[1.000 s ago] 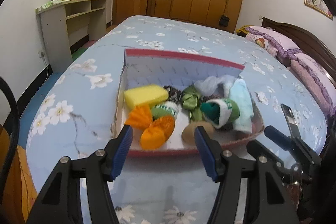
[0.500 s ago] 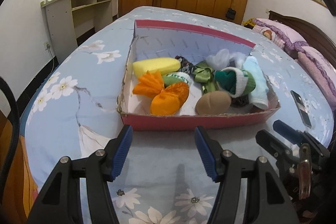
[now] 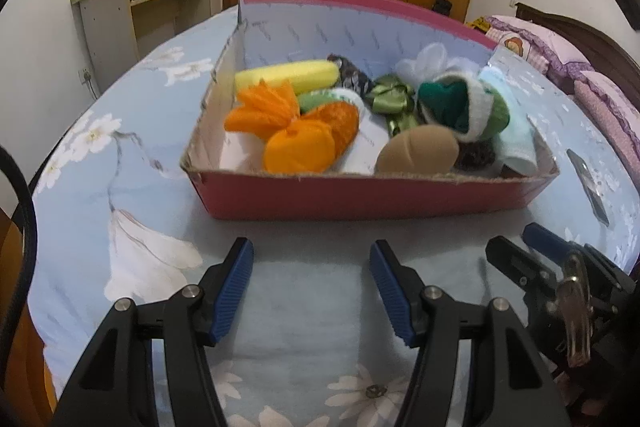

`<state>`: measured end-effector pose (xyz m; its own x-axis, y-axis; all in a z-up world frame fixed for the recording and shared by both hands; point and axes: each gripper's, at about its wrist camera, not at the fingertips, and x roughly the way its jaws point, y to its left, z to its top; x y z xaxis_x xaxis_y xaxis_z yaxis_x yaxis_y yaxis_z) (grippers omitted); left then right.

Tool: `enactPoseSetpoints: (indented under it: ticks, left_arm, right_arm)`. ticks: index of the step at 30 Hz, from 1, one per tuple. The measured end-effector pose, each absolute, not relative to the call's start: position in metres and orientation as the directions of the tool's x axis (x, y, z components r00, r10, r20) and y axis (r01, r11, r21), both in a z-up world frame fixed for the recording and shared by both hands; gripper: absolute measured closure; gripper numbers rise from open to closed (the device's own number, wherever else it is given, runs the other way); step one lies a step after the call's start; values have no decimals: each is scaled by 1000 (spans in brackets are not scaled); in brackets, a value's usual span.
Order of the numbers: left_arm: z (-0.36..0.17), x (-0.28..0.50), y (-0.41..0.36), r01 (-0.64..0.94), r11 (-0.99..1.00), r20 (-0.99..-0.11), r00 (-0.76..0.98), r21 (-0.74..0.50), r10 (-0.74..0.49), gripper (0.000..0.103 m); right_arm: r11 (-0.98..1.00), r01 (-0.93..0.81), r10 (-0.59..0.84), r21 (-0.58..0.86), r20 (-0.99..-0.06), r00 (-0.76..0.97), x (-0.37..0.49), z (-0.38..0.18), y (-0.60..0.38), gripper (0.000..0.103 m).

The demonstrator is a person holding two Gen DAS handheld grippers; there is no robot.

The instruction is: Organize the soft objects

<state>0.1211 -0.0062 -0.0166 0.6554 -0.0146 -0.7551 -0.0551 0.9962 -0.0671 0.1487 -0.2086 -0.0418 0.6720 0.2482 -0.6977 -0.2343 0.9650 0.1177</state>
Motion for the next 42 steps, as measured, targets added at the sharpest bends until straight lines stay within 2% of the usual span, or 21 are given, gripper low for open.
enactPoseSetpoints:
  ticks: [42]
  left_arm:
    - [-31,119,-9,-66,997,-759,651,-48,6,37]
  right_arm:
    - [971,-215,224,105,-717,660,152,-54,-208,42]
